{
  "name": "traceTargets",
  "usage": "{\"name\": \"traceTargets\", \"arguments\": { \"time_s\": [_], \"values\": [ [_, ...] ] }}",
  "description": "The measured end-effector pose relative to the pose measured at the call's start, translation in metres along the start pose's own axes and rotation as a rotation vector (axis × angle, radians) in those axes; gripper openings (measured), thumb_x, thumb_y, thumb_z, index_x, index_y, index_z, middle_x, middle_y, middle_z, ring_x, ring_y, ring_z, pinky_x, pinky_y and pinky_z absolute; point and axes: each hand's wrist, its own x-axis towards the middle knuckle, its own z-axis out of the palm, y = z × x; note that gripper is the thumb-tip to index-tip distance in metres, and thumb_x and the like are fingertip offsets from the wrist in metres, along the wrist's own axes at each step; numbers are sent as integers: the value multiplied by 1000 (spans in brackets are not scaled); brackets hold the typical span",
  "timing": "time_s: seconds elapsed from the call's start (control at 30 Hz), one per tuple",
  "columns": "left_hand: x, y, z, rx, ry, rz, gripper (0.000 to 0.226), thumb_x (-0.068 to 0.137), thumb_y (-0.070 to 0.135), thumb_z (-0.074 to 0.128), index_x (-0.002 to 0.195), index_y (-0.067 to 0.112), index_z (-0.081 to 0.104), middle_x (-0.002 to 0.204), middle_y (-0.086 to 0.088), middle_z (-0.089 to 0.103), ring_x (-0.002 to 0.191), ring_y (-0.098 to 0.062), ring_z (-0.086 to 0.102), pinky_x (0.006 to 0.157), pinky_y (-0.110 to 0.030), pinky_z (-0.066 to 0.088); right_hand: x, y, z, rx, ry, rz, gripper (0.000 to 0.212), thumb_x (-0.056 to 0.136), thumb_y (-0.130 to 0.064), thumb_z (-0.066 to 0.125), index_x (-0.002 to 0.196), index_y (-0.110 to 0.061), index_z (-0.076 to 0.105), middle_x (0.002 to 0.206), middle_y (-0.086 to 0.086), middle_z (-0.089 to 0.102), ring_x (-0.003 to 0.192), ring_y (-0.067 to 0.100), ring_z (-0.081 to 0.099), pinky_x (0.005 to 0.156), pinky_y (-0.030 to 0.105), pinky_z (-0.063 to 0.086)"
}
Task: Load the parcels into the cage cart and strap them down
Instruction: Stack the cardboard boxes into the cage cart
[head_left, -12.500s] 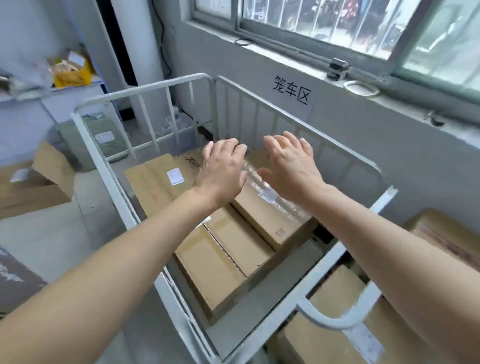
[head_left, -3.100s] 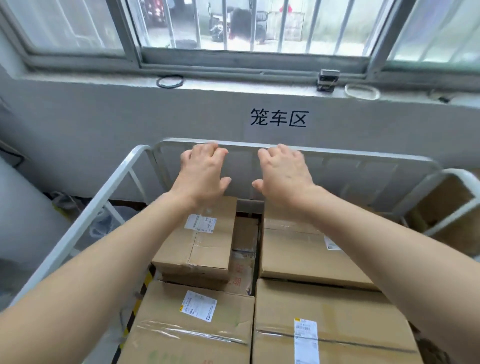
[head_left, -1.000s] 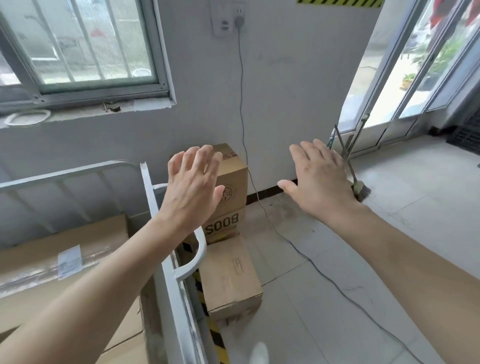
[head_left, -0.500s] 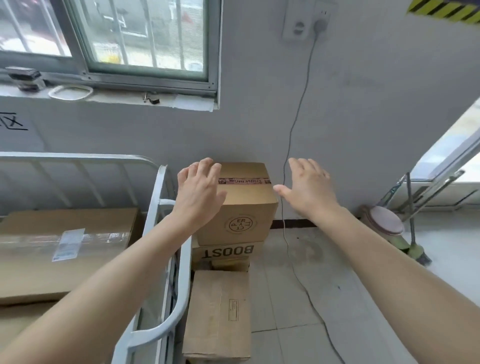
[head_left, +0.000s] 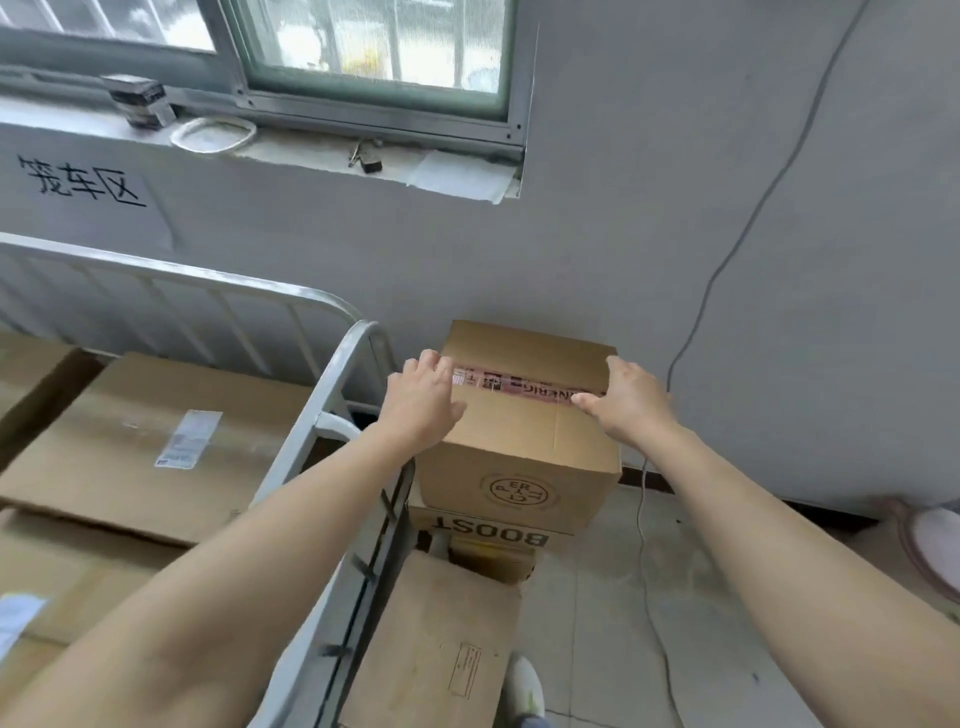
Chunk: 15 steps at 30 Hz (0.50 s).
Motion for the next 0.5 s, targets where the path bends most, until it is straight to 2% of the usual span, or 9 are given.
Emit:
{"name": "traceTargets", "arguments": {
  "time_s": [0.23,0.33,0.4,0.5],
  "values": [
    [78,11,56,-9,-148,-185,58,91,46,53,135,12,38,134,-9,41,122,-30,43,98,-43,38,95,49,51,134,-168,113,81,88,-48,61,146,-6,25,146,15,40,132,34,41,105,45,40],
    [100,7,75,-53,-208,-279,63,89,47,56,137,12,35,135,-11,40,124,-31,42,99,-45,37,124,62,72,317,-238,254,96,84,-46,67,151,-8,9,151,18,33,135,36,37,107,47,39],
    [111,4,85,-159,-234,-368,71,86,49,59,139,11,31,139,-12,38,125,-33,41,101,-47,38,139,67,81,473,-283,360,103,84,-43,69,152,-8,0,154,17,28,137,36,35,110,47,35],
    [127,-4,99,-485,-264,-524,87,81,51,66,143,7,24,142,-16,35,127,-35,42,104,-45,39,159,71,93,673,-304,464,97,83,-38,72,149,-2,10,151,16,32,135,33,38,110,43,35]
  ]
}}
